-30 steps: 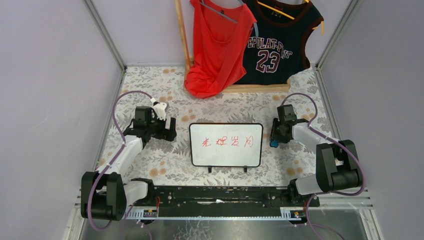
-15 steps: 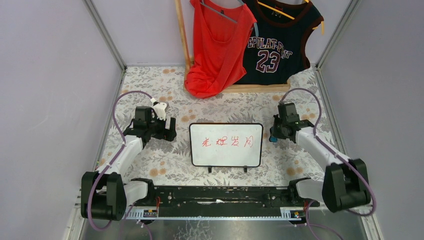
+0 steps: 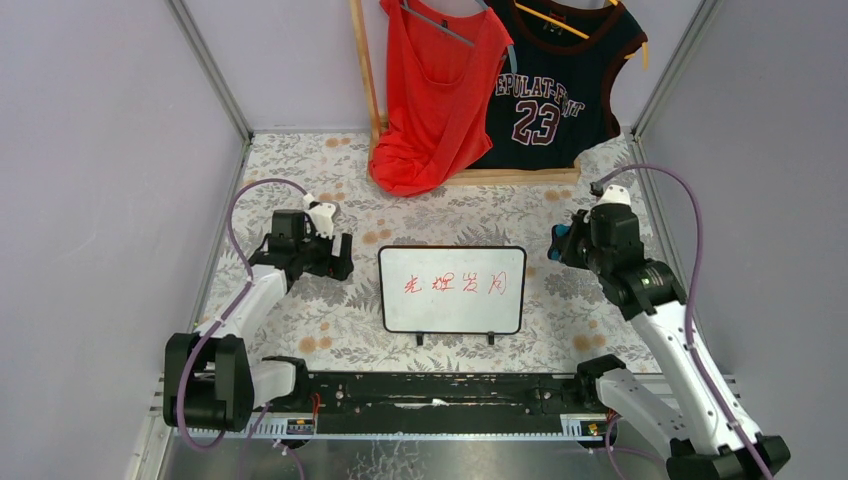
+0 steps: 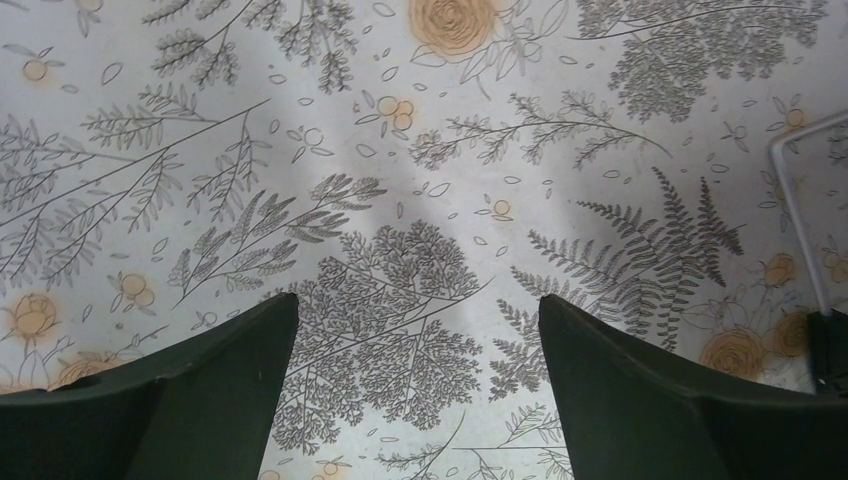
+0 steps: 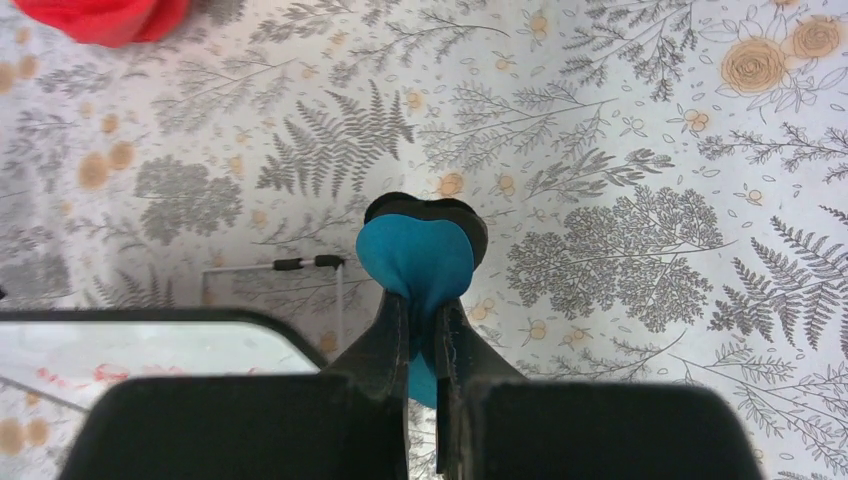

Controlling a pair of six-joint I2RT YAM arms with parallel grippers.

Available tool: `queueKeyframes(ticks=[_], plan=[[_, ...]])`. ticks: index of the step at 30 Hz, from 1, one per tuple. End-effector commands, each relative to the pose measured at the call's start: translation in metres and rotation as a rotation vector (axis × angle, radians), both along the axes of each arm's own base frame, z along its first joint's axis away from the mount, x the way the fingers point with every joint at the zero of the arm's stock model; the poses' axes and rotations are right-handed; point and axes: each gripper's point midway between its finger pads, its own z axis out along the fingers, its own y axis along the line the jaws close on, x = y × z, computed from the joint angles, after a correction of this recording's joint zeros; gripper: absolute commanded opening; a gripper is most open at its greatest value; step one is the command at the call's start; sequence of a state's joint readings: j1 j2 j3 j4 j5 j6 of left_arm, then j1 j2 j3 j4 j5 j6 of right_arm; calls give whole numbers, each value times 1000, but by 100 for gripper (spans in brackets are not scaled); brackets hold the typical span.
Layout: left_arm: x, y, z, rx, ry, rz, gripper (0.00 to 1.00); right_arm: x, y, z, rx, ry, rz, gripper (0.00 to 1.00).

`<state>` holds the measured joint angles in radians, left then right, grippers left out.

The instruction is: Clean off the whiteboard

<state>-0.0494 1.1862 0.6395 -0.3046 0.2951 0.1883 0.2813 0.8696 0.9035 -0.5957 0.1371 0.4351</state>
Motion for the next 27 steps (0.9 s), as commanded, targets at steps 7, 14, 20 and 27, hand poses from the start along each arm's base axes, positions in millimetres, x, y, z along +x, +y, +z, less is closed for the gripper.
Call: queueKeyframes(ticks=[7, 14, 20, 27], plan=[[15, -34, 40, -181, -106, -196, 85, -31, 22, 31, 48, -67, 101, 0], [9, -31, 62, -379, -118, -308, 73, -35, 36, 26, 70, -76, 172, 0], [-15, -35, 83, -607, -52, -532, 62, -37, 47, 34, 91, -95, 219, 0], [-31, -43, 95, -724, 1, -645, 49, -37, 56, 35, 63, -89, 219, 0]])
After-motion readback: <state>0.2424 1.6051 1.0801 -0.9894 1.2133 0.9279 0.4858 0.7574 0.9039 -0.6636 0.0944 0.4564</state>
